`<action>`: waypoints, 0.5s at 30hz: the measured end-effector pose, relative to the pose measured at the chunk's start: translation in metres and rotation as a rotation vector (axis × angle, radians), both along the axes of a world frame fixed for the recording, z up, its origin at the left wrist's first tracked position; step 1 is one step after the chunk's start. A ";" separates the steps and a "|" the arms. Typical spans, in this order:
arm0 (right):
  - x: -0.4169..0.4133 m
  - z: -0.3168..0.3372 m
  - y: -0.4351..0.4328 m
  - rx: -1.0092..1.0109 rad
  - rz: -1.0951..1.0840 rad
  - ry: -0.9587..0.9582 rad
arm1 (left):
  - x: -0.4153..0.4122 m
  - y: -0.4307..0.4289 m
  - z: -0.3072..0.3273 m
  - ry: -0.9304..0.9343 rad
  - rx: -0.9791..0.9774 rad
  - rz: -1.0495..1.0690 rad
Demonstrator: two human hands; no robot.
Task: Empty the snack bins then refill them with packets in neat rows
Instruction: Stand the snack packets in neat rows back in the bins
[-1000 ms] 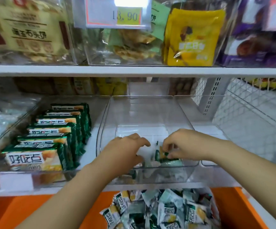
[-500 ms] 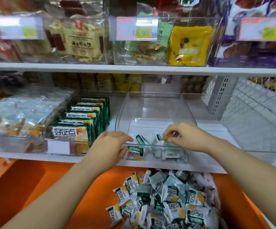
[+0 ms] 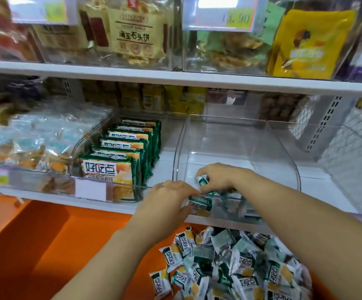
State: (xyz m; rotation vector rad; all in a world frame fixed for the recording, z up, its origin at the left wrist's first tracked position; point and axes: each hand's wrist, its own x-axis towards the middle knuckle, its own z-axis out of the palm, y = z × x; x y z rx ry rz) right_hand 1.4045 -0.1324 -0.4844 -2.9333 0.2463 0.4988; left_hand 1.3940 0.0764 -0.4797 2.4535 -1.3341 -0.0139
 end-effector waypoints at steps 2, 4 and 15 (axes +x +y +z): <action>0.003 0.001 0.000 0.015 -0.032 -0.012 | 0.001 0.002 -0.001 -0.008 -0.005 -0.018; -0.003 0.009 -0.005 0.114 -0.060 -0.133 | 0.003 0.004 0.000 -0.009 -0.009 -0.028; -0.096 0.098 0.027 0.840 -0.059 -0.602 | -0.015 -0.001 0.034 0.479 -0.581 0.119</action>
